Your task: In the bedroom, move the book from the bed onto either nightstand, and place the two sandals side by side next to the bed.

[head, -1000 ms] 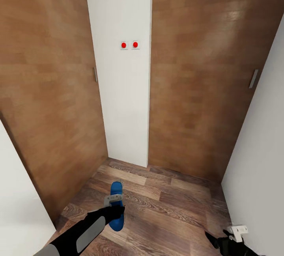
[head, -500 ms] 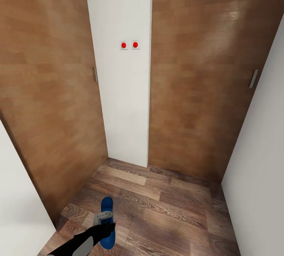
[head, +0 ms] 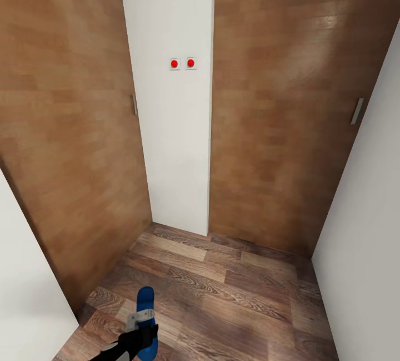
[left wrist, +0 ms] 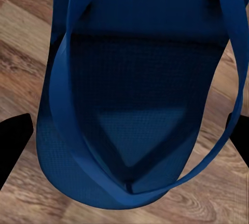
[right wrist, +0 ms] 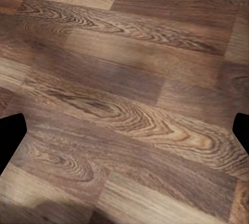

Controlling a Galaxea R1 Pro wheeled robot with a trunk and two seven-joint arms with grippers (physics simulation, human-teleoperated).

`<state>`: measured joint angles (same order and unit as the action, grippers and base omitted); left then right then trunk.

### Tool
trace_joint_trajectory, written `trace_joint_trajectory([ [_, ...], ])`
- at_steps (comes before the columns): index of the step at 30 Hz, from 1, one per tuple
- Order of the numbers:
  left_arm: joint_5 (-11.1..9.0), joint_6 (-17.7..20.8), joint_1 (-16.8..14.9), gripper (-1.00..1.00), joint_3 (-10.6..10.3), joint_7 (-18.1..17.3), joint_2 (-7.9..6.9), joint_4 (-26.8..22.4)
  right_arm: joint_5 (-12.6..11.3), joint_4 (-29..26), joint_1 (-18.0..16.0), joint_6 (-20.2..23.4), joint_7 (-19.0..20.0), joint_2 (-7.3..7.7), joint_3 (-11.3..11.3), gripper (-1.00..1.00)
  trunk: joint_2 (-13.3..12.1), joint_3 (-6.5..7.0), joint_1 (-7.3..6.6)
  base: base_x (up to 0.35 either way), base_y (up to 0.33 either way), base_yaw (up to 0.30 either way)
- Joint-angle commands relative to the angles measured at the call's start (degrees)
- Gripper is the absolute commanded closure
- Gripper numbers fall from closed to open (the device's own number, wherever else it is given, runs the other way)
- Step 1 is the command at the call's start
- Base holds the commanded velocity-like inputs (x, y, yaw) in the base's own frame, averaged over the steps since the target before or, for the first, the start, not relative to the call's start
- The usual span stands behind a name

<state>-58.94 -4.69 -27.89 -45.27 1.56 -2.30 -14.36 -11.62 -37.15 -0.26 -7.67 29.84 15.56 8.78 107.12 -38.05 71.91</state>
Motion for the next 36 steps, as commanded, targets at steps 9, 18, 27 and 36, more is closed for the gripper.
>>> trace_joint_trajectory([
  [9,-0.47,-0.15,0.05,1.0,-0.46,0.2,0.28,0.03,-0.4,0.05,-0.04,0.02,0.35,0.0,0.1,-1.0,-2.38,1.02,-1.32,0.0,0.0,0.0],
  [18,-0.47,-0.08,0.11,1.0,-0.44,0.2,0.61,0.03,-0.33,0.06,-0.04,0.02,0.31,-0.15,0.1,-1.0,-5.19,2.28,-2.86,0.0,0.0,0.001],
  [27,-0.47,-0.08,0.11,1.0,-0.44,0.25,0.63,0.03,-0.25,0.04,-0.01,-0.06,0.3,-0.26,0.1,-1.0,-5.19,2.28,-2.86,0.0,0.0,0.213],
  [36,-0.47,-0.06,0.11,1.0,-0.44,0.25,0.63,0.03,-0.24,0.05,-0.03,-0.06,0.3,-0.31,0.1,-1.0,-5.19,2.28,-2.86,0.0,0.0,0.248],
])
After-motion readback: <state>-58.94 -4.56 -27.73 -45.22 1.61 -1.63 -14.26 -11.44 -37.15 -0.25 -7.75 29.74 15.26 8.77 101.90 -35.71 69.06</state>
